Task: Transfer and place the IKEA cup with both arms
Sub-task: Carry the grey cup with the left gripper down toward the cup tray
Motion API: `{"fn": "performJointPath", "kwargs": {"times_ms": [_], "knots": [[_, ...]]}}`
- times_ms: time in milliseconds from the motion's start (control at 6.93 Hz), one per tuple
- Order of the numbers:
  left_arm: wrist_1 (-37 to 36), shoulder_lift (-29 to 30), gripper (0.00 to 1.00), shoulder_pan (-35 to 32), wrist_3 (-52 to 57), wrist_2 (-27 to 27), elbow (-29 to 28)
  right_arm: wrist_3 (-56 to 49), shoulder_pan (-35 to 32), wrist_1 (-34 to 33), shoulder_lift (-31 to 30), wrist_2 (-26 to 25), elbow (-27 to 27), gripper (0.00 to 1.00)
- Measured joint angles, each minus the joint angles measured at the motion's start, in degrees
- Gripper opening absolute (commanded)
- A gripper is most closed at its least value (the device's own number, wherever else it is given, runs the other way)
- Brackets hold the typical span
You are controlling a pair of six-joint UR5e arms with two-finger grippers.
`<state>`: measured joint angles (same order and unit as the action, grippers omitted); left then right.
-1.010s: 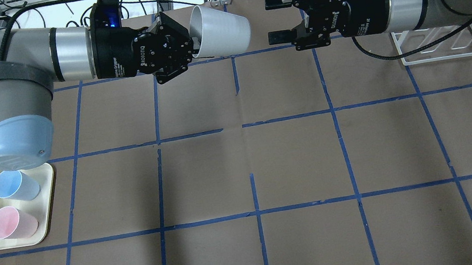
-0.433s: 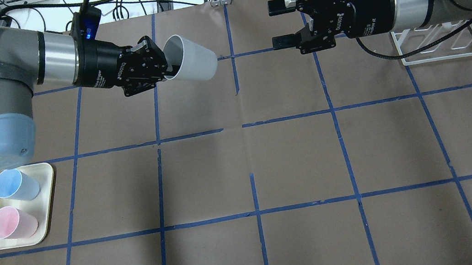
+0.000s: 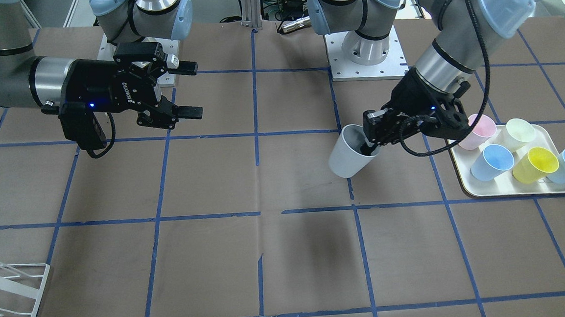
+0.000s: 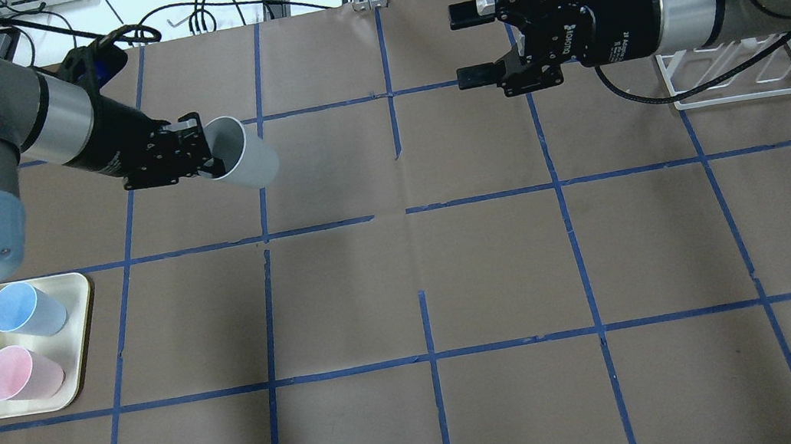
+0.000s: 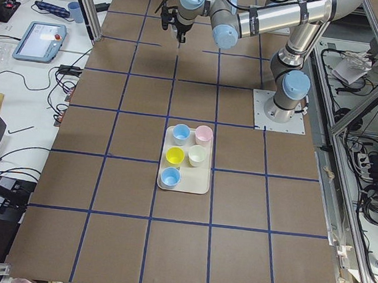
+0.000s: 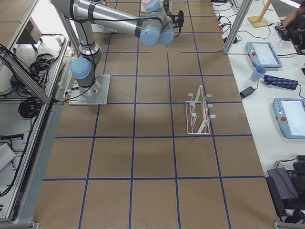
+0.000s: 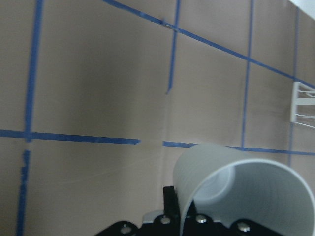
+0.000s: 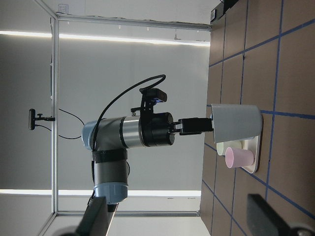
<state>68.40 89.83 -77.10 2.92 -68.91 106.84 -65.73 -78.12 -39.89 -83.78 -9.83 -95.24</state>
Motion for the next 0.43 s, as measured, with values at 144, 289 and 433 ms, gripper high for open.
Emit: {"fn": "performJointPath", "kwargs": {"times_ms": [144,289,433], "knots": [[2.0,-0.1,0.00,3.8,6.9,-6.2,-0.3,0.5,0.0,-0.1,0.4,-0.7,0.1,1.00],[3.2,-0.3,0.00,6.9,14.0,-13.6,-0.4,1.4,0.0,-0.3,1.3,-2.5,0.7,1.00],[3.7,-0.7,0.00,9.5,21.0,-19.8,-0.5,3.0,0.0,-0.3,2.1,-4.6,2.3,1.00]]}}
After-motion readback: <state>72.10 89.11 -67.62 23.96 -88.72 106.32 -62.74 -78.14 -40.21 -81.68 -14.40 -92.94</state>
